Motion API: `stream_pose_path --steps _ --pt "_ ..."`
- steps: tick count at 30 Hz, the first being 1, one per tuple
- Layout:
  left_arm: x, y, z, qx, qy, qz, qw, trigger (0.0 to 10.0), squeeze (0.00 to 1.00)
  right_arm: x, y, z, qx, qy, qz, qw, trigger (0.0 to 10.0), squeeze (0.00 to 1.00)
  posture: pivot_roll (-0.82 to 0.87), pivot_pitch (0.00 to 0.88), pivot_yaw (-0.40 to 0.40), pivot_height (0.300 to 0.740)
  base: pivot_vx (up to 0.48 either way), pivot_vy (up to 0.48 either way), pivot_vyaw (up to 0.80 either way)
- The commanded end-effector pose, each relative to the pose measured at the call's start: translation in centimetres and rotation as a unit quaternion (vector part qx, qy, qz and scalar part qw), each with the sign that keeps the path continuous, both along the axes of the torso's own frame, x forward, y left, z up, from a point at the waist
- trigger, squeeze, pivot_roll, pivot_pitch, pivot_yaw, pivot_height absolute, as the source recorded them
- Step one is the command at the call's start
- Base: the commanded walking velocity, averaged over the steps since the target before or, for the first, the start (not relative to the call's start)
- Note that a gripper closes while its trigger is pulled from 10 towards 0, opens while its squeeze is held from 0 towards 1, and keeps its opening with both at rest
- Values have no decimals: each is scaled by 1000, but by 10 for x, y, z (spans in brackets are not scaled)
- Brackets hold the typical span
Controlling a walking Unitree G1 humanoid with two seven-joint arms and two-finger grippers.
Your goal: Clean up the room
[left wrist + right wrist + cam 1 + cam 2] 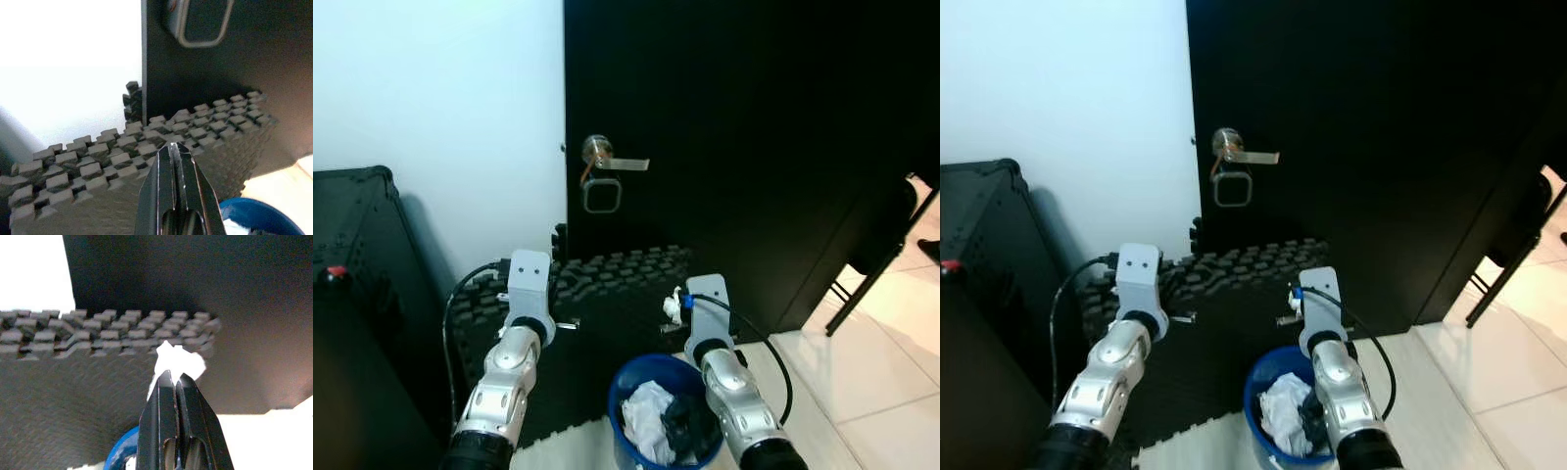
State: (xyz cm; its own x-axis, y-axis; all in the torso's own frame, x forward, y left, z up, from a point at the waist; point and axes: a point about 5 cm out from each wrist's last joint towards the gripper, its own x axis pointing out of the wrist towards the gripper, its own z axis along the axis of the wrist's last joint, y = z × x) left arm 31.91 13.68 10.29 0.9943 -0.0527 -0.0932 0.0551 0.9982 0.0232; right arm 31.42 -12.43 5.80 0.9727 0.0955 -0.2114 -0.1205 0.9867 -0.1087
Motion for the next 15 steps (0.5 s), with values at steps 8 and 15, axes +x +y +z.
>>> stream_pose_path --steps 8,15 --pt "-2 -4 -13 30 32 -25 999 10000 0 -6 -6 -24 -49 84 17 995 10000 0 29 0 -69 740 0 0 0" --pt "-1 -6 -17 49 41 -39 997 10000 0 -10 -8 -35 -93 115 41 988 10000 0 30 0 -71 740 0 0 0"
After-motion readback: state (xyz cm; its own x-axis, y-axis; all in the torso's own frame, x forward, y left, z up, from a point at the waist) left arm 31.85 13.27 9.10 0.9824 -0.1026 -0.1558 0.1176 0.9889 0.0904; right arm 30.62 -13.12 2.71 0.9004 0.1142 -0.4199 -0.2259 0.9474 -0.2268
